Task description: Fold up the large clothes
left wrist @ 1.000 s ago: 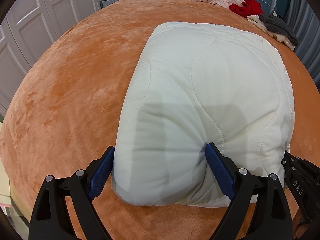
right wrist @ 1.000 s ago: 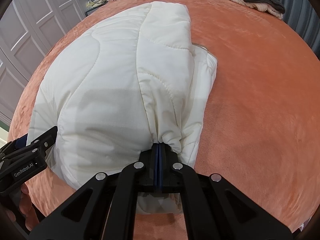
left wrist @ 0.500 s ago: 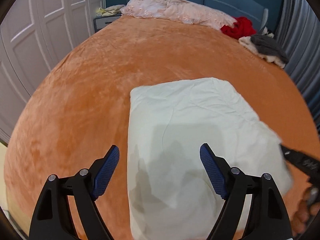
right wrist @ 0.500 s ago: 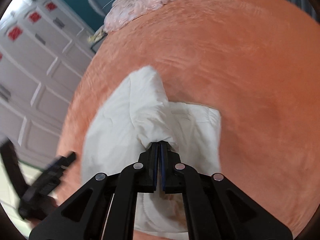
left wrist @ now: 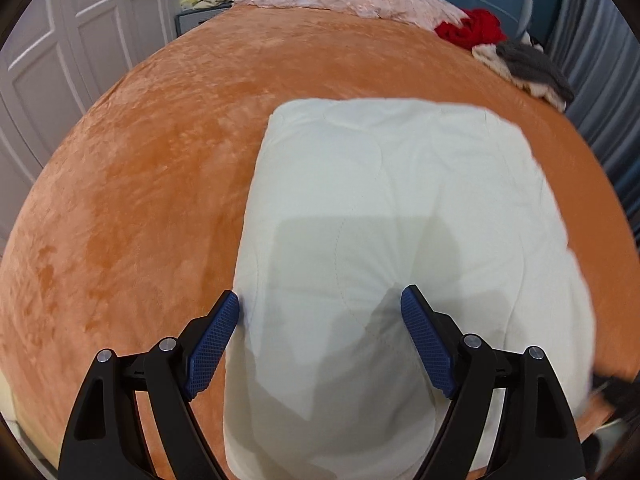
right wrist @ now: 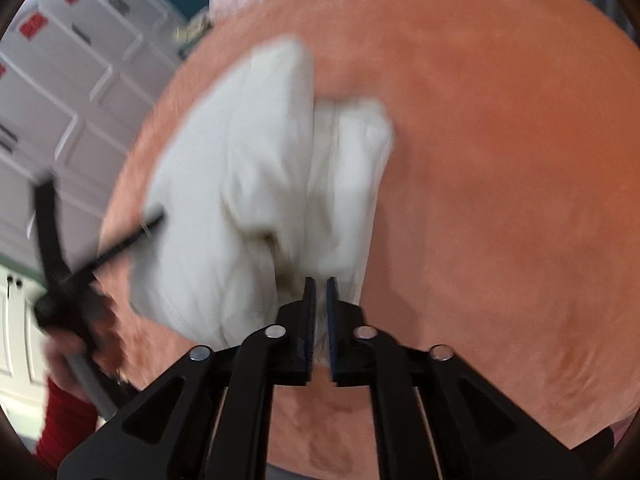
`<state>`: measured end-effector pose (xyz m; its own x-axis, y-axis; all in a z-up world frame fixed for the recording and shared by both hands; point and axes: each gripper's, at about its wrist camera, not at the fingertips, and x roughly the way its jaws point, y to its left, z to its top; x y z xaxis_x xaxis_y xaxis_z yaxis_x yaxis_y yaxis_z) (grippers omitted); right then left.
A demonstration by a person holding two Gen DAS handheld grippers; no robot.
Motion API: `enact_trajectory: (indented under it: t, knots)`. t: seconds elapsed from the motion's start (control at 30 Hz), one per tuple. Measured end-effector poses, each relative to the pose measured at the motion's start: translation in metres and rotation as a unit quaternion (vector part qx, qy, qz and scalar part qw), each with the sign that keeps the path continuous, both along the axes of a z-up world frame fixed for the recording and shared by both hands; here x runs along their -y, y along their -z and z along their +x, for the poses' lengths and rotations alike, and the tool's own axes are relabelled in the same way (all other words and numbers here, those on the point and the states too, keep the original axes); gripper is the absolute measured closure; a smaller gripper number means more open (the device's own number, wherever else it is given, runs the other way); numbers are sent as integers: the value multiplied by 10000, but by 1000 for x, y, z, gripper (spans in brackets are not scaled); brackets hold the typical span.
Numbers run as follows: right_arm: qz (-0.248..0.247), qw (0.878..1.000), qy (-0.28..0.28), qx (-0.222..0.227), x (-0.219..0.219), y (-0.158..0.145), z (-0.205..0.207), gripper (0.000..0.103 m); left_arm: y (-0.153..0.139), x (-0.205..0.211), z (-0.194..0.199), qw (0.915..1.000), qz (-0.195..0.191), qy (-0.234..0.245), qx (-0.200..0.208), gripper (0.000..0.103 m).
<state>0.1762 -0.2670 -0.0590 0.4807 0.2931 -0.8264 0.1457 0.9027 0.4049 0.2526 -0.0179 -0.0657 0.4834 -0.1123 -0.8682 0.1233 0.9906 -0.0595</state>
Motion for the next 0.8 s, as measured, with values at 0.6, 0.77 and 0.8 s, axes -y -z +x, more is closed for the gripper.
enact_trajectory:
  t: [0.6, 0.77, 0.8]
  knots:
    - [302, 9980, 145, 538, 1, -13, 43, 96, -55, -1, 30, 9988, -313, -83, 373, 22]
    - [-692, 9976, -76, -53, -11, 27, 61, 94, -12, 38, 37, 9999, -48, 28, 87, 22]
    - [-787, 9968, -114, -89, -13, 28, 65, 94, -8, 42, 35, 9997, 128, -1, 201, 22]
